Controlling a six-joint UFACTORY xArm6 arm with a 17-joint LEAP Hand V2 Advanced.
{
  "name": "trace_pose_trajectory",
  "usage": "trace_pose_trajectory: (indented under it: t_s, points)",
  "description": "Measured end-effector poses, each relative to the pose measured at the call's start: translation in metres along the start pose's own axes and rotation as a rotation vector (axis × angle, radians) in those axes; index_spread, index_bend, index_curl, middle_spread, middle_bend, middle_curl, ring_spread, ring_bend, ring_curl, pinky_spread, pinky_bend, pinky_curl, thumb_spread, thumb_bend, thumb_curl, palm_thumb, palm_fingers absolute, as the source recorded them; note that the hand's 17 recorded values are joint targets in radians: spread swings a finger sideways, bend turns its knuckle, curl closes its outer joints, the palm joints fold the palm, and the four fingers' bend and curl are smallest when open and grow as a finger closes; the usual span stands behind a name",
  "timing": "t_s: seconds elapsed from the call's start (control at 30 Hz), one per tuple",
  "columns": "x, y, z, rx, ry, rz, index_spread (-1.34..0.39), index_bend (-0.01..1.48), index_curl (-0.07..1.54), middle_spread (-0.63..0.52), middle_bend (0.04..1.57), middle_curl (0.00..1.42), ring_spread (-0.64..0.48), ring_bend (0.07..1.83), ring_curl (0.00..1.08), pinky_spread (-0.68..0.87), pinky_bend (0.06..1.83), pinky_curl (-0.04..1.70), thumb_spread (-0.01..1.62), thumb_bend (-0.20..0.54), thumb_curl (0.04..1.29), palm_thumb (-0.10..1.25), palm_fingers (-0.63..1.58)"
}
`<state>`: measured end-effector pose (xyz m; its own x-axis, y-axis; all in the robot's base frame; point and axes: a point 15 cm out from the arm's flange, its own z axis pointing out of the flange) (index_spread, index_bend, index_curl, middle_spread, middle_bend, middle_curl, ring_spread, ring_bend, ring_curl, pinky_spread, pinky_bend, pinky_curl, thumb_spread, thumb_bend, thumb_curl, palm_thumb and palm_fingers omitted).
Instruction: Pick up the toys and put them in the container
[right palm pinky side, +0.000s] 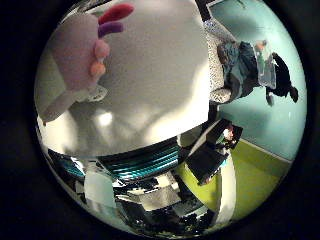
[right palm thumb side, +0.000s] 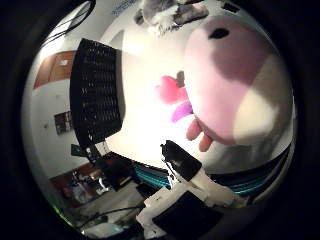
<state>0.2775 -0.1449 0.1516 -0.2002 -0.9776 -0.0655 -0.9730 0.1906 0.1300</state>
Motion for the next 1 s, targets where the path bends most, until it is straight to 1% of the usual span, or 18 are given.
trace_pose_trajectory:
  t_s: [0.07, 0.1, 0.17, 0.2, 0.23, 0.4, 0.47, 0.5, 0.53, 0.57, 0.6, 0.63, 0.7, 0.73, 0.77, 0.87, 1.0]
  points:
    - [0.000, 0.001, 0.006, -0.016, -0.005, 0.000, -0.34, 0.12, 0.25, 0.02, 0.22, 0.33, 0.19, 0.39, 0.27, 0.44, 0.44, 0.29, 1.12, -0.021, 0.31, 0.55, 0.22]
    - [0.000, 0.001, 0.007, -0.023, -0.005, -0.002, -0.35, 0.13, 0.24, 0.00, 0.24, 0.33, 0.17, 0.44, 0.28, 0.44, 0.43, 0.28, 1.12, -0.021, 0.31, 0.55, 0.25]
    - [0.002, 0.001, 0.008, -0.025, -0.003, -0.009, -0.37, 0.14, 0.23, -0.06, 0.31, 0.35, 0.09, 0.55, 0.30, 0.41, 0.42, 0.27, 1.12, -0.019, 0.31, 0.55, 0.38]
    - [0.003, 0.002, 0.007, -0.025, -0.002, -0.008, -0.37, 0.14, 0.23, -0.08, 0.32, 0.35, 0.05, 0.58, 0.31, 0.40, 0.43, 0.27, 1.12, -0.015, 0.31, 0.57, 0.39]
    - [0.003, 0.002, 0.008, -0.029, -0.003, -0.010, -0.38, 0.14, 0.22, -0.10, 0.32, 0.35, 0.01, 0.66, 0.32, 0.36, 0.45, 0.27, 1.12, -0.019, 0.31, 0.57, 0.42]
    - [0.007, 0.009, 0.008, -0.058, 0.017, -0.025, -0.41, 0.16, 0.23, -0.13, 0.33, 0.35, -0.09, 0.79, 0.35, 0.22, 0.54, 0.28, 1.13, -0.019, 0.32, 0.60, 0.46]
    - [0.006, 0.011, 0.007, -0.067, 0.016, -0.026, -0.43, 0.20, 0.25, -0.16, 0.36, 0.36, -0.14, 0.82, 0.34, 0.15, 0.54, 0.26, 1.13, -0.018, 0.32, 0.61, 0.56]
    - [0.006, 0.012, 0.007, -0.071, 0.016, -0.027, -0.43, 0.21, 0.26, -0.17, 0.37, 0.36, -0.17, 0.84, 0.34, 0.10, 0.54, 0.25, 1.13, -0.017, 0.32, 0.62, 0.59]
    - [0.006, 0.013, 0.006, -0.075, 0.016, -0.028, -0.44, 0.21, 0.28, -0.20, 0.41, 0.37, -0.21, 0.86, 0.35, 0.02, 0.57, 0.24, 1.13, -0.018, 0.32, 0.62, 0.72]
    - [0.006, 0.015, 0.005, -0.081, 0.017, -0.029, -0.44, 0.22, 0.29, -0.23, 0.47, 0.40, -0.24, 0.88, 0.35, -0.07, 0.60, 0.24, 1.13, -0.017, 0.33, 0.63, 0.85]
    - [0.006, 0.017, 0.004, -0.089, 0.018, -0.031, -0.44, 0.21, 0.30, -0.25, 0.53, 0.41, -0.27, 0.89, 0.35, -0.17, 0.63, 0.23, 1.12, -0.018, 0.33, 0.64, 0.94]
    - [0.007, 0.018, 0.003, -0.095, 0.020, -0.032, -0.43, 0.23, 0.32, -0.27, 0.61, 0.45, -0.30, 0.91, 0.37, -0.31, 0.68, 0.25, 1.13, -0.017, 0.33, 0.64, 1.11]
    - [0.007, 0.021, 0.002, -0.104, 0.021, -0.033, -0.43, 0.32, 0.39, -0.26, 0.75, 0.52, -0.31, 0.97, 0.42, -0.44, 0.75, 0.28, 1.13, -0.012, 0.34, 0.67, 1.27]
    - [0.008, 0.022, 0.001, -0.108, 0.023, -0.034, -0.43, 0.41, 0.44, -0.25, 0.83, 0.55, -0.31, 1.01, 0.44, -0.49, 0.79, 0.30, 1.13, -0.012, 0.34, 0.68, 1.29]
    - [0.008, 0.021, -0.002, -0.103, 0.026, -0.035, -0.43, 0.45, 0.47, -0.24, 0.87, 0.58, -0.31, 1.04, 0.46, -0.51, 0.83, 0.32, 1.13, -0.015, 0.34, 0.68, 1.28]
    - [0.009, 0.021, -0.015, -0.078, 0.038, -0.036, -0.40, 0.69, 0.62, -0.21, 1.04, 0.66, -0.29, 1.16, 0.53, -0.48, 1.01, 0.42, 1.13, -0.010, 0.36, 0.74, 1.29]
    - [0.009, 0.019, -0.037, -0.012, 0.056, -0.036, -0.33, 0.89, 0.75, -0.17, 1.19, 0.71, -0.26, 1.25, 0.59, -0.38, 1.19, 0.53, 1.14, -0.008, 0.38, 0.81, 1.21]
